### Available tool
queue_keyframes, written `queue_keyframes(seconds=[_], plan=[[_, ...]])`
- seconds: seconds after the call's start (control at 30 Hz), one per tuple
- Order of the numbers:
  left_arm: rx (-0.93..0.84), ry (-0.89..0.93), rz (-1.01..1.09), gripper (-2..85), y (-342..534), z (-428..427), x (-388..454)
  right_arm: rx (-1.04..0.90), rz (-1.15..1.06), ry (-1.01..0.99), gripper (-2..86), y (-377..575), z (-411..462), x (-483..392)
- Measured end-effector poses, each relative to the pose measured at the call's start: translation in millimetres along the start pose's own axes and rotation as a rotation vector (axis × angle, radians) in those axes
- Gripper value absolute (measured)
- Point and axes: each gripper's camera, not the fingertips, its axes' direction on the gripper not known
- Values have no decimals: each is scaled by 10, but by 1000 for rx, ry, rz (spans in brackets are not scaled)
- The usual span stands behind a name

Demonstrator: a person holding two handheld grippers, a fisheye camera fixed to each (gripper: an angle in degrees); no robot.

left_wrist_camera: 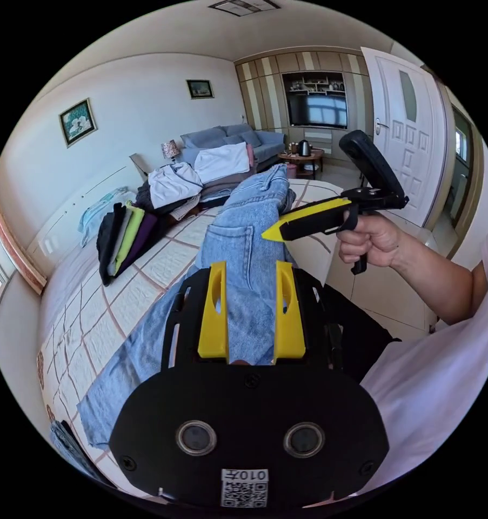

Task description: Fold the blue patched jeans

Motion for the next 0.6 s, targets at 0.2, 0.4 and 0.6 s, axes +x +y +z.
queue_keyframes(seconds=[0.2, 0.4, 0.6], plan=[[16, 85, -32, 131, 201, 40, -213, -25, 121, -105, 55, 60, -26, 357], [-148, -140, -190, 142, 885, -324, -923, 51, 388, 113, 51, 708, -738, 1259], [-256, -334, -782, 151, 2309, -1247, -2309, 164, 619, -305, 80, 1170, -785, 1838]])
